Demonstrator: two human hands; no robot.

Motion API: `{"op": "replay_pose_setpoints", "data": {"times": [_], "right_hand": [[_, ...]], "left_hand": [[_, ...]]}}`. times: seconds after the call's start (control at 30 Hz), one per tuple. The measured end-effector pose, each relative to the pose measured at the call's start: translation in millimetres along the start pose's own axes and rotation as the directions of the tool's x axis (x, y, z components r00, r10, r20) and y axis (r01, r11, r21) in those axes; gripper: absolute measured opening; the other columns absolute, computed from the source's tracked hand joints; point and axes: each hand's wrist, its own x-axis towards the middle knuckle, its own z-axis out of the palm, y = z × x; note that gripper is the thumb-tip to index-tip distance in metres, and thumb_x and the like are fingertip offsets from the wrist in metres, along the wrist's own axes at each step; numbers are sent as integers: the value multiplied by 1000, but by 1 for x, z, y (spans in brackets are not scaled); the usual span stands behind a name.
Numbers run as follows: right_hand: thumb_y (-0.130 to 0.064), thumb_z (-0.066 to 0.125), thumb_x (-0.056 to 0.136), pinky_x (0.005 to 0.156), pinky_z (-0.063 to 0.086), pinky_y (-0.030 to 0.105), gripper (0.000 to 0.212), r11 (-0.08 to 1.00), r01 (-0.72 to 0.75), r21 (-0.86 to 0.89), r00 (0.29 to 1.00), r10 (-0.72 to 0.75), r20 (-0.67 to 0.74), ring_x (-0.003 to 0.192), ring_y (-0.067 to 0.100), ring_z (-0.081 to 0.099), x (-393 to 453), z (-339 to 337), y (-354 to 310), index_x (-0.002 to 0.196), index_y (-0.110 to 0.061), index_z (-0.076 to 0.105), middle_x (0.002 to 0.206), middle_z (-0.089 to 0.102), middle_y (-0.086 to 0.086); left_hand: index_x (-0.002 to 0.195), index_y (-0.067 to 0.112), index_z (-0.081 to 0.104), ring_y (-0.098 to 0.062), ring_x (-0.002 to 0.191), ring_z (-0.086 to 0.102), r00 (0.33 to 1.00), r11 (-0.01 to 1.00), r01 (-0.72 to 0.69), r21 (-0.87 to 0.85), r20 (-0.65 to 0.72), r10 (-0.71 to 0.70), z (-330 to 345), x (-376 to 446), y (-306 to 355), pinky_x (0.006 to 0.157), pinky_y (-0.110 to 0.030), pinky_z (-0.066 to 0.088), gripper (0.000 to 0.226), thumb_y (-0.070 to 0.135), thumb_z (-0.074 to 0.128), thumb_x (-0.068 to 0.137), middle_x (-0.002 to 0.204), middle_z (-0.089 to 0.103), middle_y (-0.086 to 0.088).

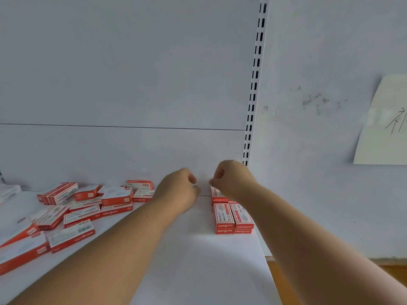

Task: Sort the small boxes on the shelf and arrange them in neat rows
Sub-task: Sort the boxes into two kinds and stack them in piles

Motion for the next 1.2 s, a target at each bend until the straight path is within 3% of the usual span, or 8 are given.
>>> {"op": "replay_pose_setpoints", "data": {"times": [0.1, 0.37, 0.43, 0.57, 0.7, 0.9, 1.03, 1.2], "right_hand": [[-30, 66, 85, 49, 34, 21, 12, 1000, 17, -19, 1000, -17, 1, 73, 16, 56, -6, 13, -34, 80, -22, 59, 78, 62, -5], [-26, 64, 87, 63, 44, 26, 8, 998, 58, 22, 998, -58, 38, 81, 18, 60, -16, 70, -118, 83, -20, 61, 87, 65, -3], [-25, 62, 89, 67, 43, 25, 5, 998, 59, 1, 997, -59, 43, 90, 18, 60, -18, 84, -129, 93, -21, 64, 97, 65, -2], [-18, 52, 93, 76, 39, 24, 34, 993, 26, -119, 992, -11, 123, 108, 23, 57, -14, 108, -139, 126, -21, 58, 125, 57, 0], [-14, 45, 90, 70, 44, 26, 24, 951, 23, -307, 958, 66, 279, 93, 25, 60, -11, 124, -146, 109, -13, 59, 112, 62, 5], [-22, 51, 90, 65, 37, 28, 11, 923, 9, -385, 969, 86, 230, 81, 23, 51, -14, 122, -154, 97, -17, 44, 108, 62, 7], [-31, 58, 88, 66, 40, 29, 30, 940, -86, -331, 964, 163, 210, 84, 23, 52, -24, 120, -159, 107, -13, 45, 102, 59, 5], [-37, 66, 79, 49, 37, 23, 29, 955, -232, -185, 952, 262, 160, 65, 19, 55, -36, 116, -159, 90, -11, 62, 71, 56, -1]], "left_hand": [[109, 26, 59, -19, 93, 59, 1000, 999, -17, 34, 18, 16, -25, -3, -29, 76, -31, 48, 20, 30, 60, 89, 105, 63, 4], [108, 29, 61, -19, 95, 59, 995, 976, -73, 207, 78, 58, -90, 1, -117, 81, -31, 51, 25, 21, 63, 84, 108, 64, 3], [112, 27, 61, -18, 96, 58, 993, 963, -101, 250, 84, 82, -103, 2, -134, 84, -33, 53, 28, 23, 65, 84, 113, 62, 2], [111, 28, 59, -18, 95, 59, 985, 936, -138, 323, 144, 96, -120, 0, -157, 83, -39, 55, 28, 26, 67, 84, 110, 60, 2], [92, 28, 59, -16, 84, 60, 980, 918, -172, 357, 155, 123, -122, -8, -169, 76, -35, 55, 7, 25, 63, 86, 96, 64, 4], [113, 21, 59, -19, 85, 61, 964, 817, -164, 553, 266, 14, -128, -8, -186, 71, -32, 52, 28, 35, 55, 89, 96, 64, 0], [111, 22, 59, -14, 83, 60, 925, 827, -172, 535, 376, -50, -140, -4, -185, 70, -29, 50, 21, 26, 53, 91, 94, 62, 3], [104, 20, 62, -12, 80, 62, 895, 790, -196, 581, 435, -98, -153, -4, -188, 77, -30, 55, 16, 28, 58, 90, 89, 65, 3]]}}
